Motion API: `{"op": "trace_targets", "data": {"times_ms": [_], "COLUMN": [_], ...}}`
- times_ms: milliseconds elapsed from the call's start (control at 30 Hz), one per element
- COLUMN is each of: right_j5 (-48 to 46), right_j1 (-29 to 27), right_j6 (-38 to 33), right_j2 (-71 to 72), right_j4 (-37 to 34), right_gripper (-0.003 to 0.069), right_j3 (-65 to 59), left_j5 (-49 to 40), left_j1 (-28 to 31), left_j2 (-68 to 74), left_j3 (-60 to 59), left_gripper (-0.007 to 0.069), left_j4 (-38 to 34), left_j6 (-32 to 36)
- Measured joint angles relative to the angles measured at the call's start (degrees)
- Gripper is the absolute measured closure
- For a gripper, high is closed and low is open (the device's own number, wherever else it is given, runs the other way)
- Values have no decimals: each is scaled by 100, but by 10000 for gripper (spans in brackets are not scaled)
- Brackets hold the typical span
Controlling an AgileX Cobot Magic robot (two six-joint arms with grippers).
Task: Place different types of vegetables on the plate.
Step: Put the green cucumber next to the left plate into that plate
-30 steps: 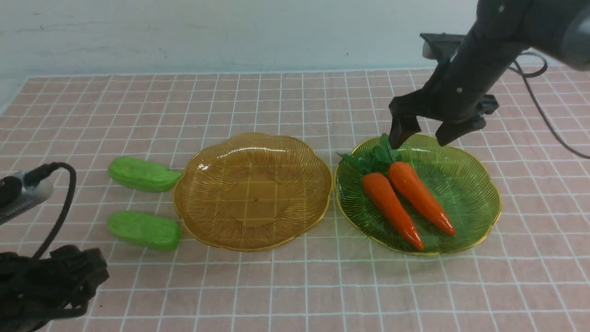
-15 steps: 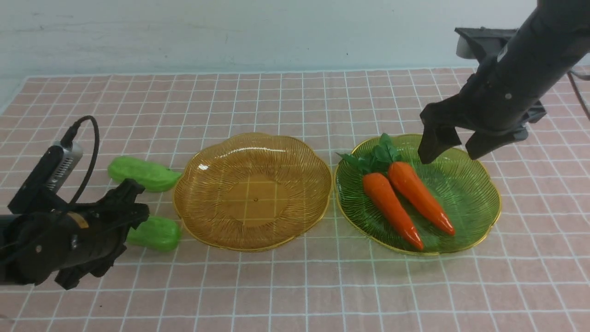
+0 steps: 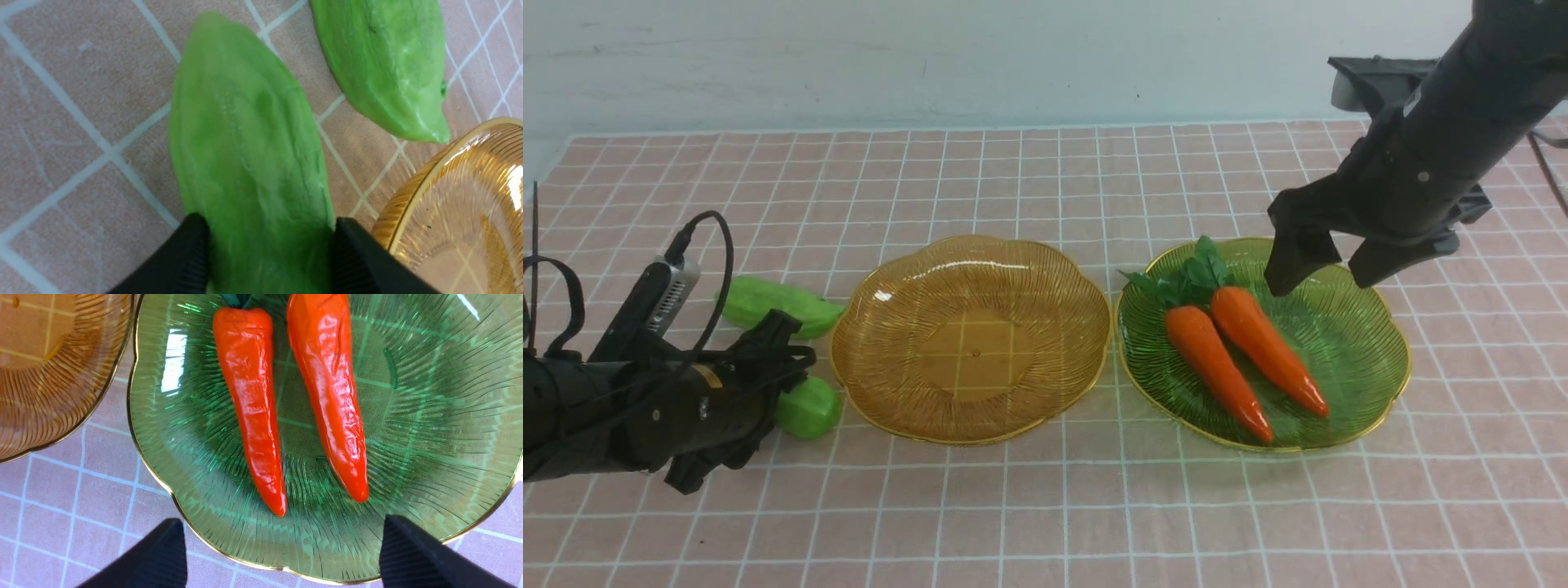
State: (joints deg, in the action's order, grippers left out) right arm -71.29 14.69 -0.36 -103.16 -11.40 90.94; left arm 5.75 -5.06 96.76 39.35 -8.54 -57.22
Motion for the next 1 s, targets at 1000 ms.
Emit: {"op": "trace_targets", "data": {"times_ms": [1000], "right_j5": [0], "right_j1": [0], "right_j6": [0], "right_j2": [0], "right_j4": [317], "right_gripper": [83], "right_j3": [0], "left_j5": [-4270], "left_j1": [-1452], "left_j2": [893], "left_j3": [3785], "left_gripper": [254], "left_j4": [190], "left_j6": [3238]}}
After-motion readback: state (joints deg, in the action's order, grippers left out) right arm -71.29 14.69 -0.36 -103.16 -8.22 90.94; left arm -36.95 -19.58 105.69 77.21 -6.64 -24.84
